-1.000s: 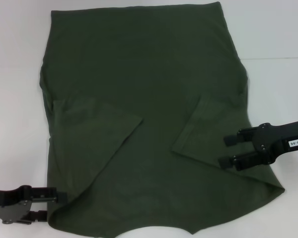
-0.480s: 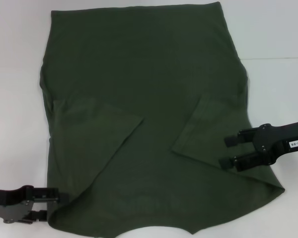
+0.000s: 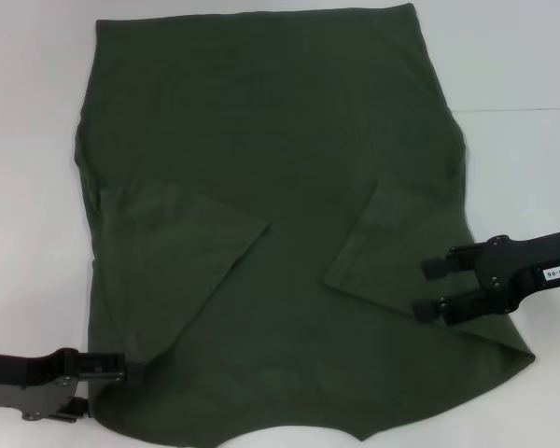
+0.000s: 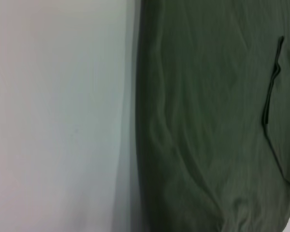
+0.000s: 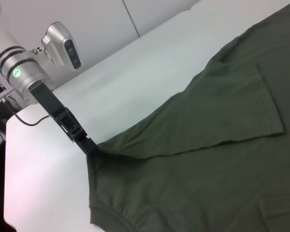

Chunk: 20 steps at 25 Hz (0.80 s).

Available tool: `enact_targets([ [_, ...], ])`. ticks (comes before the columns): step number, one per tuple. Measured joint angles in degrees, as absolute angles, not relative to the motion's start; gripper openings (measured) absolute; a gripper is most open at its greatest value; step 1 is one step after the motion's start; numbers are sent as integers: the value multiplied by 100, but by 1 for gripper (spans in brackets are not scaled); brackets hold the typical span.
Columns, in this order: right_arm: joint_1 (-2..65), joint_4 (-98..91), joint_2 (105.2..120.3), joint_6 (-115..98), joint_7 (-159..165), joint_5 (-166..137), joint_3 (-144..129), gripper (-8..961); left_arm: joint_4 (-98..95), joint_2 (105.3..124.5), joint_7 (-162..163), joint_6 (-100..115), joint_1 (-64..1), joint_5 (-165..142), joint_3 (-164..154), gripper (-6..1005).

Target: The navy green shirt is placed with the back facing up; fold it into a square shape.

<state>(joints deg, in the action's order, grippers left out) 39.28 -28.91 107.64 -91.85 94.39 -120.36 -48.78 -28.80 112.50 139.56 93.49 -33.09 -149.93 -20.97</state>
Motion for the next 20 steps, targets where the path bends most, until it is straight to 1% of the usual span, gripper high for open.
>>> enact_targets([
  [17, 3928, -2891, 10778, -9185, 9439, -12042, -4878, 876, -2882, 11238, 14001, 9168, -3297, -15021, -2065, 901],
  [20, 3928, -2891, 10780, -9185, 9439, -12041, -4878, 875, -2890, 11240, 14001, 9164, -3295, -15021, -2059, 792],
])
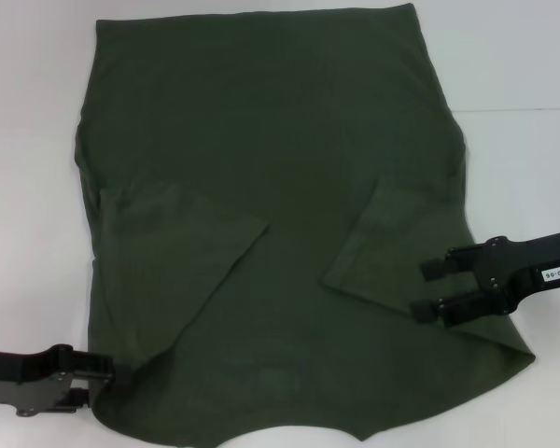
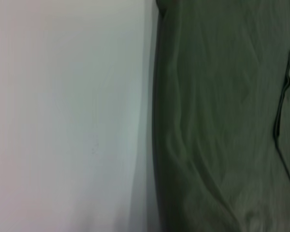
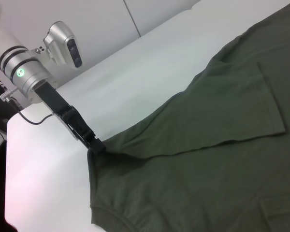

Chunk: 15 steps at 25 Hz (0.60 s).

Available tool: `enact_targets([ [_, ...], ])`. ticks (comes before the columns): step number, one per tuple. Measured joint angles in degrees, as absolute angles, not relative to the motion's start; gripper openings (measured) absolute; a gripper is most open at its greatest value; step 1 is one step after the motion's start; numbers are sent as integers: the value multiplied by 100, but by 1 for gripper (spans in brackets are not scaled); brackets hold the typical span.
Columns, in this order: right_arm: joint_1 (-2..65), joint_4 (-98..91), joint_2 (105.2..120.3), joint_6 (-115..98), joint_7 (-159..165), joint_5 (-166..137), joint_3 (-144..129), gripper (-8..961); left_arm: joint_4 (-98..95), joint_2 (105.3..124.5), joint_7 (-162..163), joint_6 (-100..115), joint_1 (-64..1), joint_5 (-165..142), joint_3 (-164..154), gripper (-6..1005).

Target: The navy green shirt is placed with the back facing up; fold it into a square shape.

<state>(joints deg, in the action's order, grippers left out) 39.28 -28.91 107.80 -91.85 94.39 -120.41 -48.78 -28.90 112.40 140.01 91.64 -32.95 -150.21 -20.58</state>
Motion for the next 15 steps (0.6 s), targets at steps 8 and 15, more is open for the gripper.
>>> enact_targets([
  [8, 3937, -2892, 10797, -9185, 9439, -12055, -4878, 871, -2898, 11241, 14001, 9113, -3295, -15005, -2053, 546],
  [15, 3963, -2891, 10815, -9151, 9445, -12104, -4878, 868, -2888, 11234, 14005, 9112, -3297, -14995, -2057, 547],
])
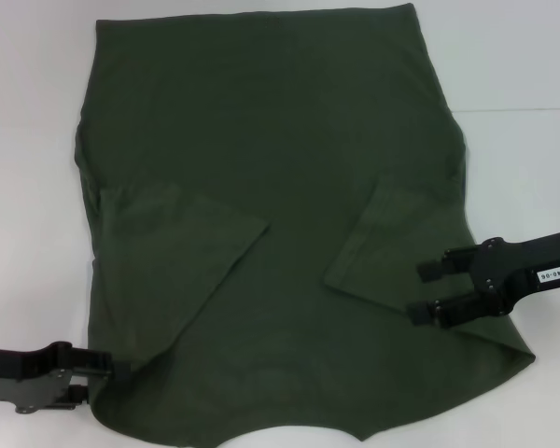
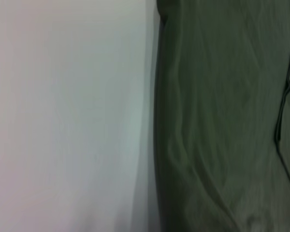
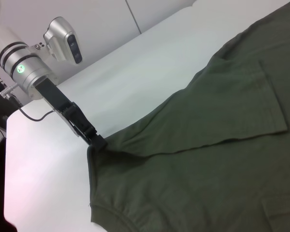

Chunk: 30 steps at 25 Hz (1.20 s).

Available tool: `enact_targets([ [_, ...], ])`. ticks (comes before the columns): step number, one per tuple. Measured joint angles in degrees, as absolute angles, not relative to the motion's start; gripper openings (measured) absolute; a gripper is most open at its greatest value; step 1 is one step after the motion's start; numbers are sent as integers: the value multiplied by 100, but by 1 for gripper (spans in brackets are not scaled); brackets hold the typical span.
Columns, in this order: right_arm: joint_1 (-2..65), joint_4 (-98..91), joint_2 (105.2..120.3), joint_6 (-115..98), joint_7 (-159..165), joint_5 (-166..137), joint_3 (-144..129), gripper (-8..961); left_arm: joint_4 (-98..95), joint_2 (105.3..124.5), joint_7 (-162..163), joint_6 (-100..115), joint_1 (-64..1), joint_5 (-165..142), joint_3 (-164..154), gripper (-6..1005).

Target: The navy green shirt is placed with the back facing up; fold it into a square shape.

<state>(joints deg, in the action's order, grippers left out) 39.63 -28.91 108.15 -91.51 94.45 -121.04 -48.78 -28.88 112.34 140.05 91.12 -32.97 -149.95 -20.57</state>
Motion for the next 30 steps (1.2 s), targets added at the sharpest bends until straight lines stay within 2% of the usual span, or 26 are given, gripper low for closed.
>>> enact_targets([
  [12, 3981, -2892, 10827, -9141, 9448, -12112, -4878, 862, -2874, 11231, 14084, 8942, -3285, -15012, -2068, 496],
  [22, 3966, -2891, 10831, -9140, 9448, -12112, -4878, 857, -2870, 11209, 14030, 8943, -3342, -15018, -2100, 76],
  [30, 3965, -2892, 10836, -9141, 9453, -12111, -4870, 853, -2869, 11201, 14028, 8983, -3348, -15021, -2104, 38],
])
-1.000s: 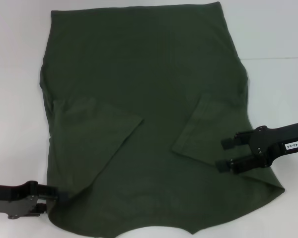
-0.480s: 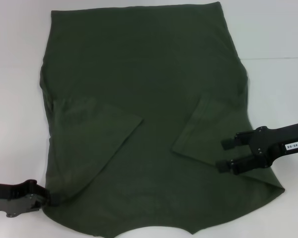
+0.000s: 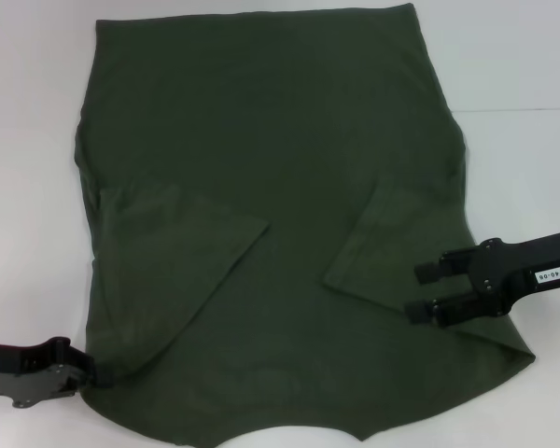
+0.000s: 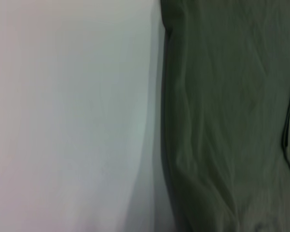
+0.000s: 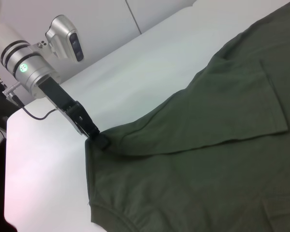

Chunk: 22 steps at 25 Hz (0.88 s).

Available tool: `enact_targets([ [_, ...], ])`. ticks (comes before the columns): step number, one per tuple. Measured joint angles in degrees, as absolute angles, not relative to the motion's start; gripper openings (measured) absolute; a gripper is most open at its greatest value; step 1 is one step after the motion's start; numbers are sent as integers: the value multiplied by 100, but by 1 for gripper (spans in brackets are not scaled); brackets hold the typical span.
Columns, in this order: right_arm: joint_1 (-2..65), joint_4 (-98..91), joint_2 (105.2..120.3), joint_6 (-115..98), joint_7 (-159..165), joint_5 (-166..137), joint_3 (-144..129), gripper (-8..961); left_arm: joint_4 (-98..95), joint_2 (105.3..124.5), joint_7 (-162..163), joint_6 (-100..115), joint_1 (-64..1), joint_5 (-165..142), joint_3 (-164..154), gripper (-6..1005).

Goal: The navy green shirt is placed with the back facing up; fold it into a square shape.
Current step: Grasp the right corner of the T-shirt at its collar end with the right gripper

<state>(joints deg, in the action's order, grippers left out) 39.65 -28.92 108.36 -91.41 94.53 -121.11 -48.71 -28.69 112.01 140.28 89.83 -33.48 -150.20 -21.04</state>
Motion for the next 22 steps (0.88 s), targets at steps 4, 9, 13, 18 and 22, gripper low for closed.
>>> enact_targets([
  [4, 3975, -2892, 10843, -9140, 9453, -12111, -4874, 852, -2870, 11196, 14064, 8991, -3359, -15020, -2102, 43],
  [9, 3980, -2892, 10845, -9141, 9451, -12111, -4878, 852, -2873, 11196, 14056, 9009, -3365, -15020, -2100, 49],
  [13, 3981, -2892, 10844, -9135, 9449, -12111, -4878, 852, -2874, 11196, 14071, 9009, -3366, -15020, -2082, 77],
  [18, 3977, -2892, 10844, -9131, 9448, -12111, -4878, 852, -2874, 11196, 14080, 9009, -3366, -15020, -2074, 154],
  [22, 3975, -2892, 10844, -9131, 9448, -12111, -4878, 852, -2894, 11196, 14000, 9006, -3365, -15020, -2096, 251],
])
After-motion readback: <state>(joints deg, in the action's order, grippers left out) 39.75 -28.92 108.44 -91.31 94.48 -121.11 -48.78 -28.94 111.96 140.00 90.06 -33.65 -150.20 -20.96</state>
